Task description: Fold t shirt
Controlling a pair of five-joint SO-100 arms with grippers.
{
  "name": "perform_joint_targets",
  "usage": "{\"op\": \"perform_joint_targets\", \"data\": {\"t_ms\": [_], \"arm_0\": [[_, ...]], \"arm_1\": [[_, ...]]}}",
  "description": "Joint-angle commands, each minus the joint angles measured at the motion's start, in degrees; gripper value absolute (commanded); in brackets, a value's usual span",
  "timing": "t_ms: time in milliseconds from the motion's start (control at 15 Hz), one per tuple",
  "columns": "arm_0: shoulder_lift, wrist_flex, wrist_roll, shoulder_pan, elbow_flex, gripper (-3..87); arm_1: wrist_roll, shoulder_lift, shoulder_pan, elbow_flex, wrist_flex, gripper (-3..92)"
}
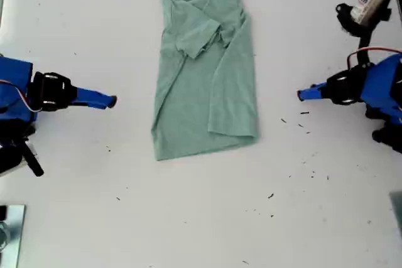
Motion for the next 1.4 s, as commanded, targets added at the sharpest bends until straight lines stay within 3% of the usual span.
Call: {"op": "perform_joint_targets", "data": {"t_ms": [0, 67, 133, 200, 267, 333, 400, 467, 533, 667, 800, 1000, 1200, 1267, 1333], "arm_0": [[0.4, 1.1, -6.2, 2.0, -0.1, 15.2], [0.4, 0.9, -4.7, 10.5, 0.2, 16.0], [0.5, 0.9, -5.3, 12.6, 0.2, 11.7], [0.5, 0.8, -4.0, 8.8, -0.1, 2.5], [0.5, 0.4, -5.4, 7.6, -0.2, -0.2], [0.5, 0.0, -13.0, 9.2, -0.8, -0.2], [0.5, -2.6, -15.2, 13.4, -2.4, 7.6], [0.6, -2.4, -12.3, 14.3, -6.7, -0.1], [-1.1, -0.4, -15.1, 12.2, -10.3, -0.1], [-25.8, -0.5, -19.7, 13.5, -25.5, -0.2], [-54.6, 6.0, -21.8, 15.6, -50.8, -0.2], [-93.0, 32.7, -20.1, 17.4, -102.8, -0.2], [-98.2, 32.5, -12.6, 14.9, -110.1, 1.7], [-100.2, 32.4, -9.2, 14.7, -110.7, 23.0], [-102.0, 32.4, -9.0, 14.0, -110.0, 26.7]], "arm_1": [[-0.8, 0.4, 0.4, 2.5, -1.0, 13.3], [-0.8, 0.4, 0.4, 2.5, -1.0, 13.3], [-0.8, 0.4, 0.4, 2.5, -1.0, 13.3], [-0.8, 0.4, 0.4, 2.5, -1.0, 13.3], [-0.8, 0.4, 0.4, 2.5, -1.0, 13.3], [0.2, 0.4, 0.3, 2.5, -1.0, 13.3], [5.9, 0.4, 0.1, 2.5, -1.0, 13.3], [13.7, 0.4, -0.4, 2.5, -1.0, 13.3], [20.8, 0.4, -0.8, 2.5, -1.0, 13.3], [27.3, 0.4, -0.9, 2.5, -1.0, 13.3], [25.0, 0.4, -0.9, 2.5, -1.0, 4.8], [21.2, 0.4, -2.1, 2.5, -1.1, 4.3], [21.6, 0.4, -3.1, 2.5, -1.1, 4.7], [22.1, 0.4, -3.7, 2.5, -1.1, 4.7], [22.2, 0.4, -4.0, 2.5, -1.1, 4.6]]}}
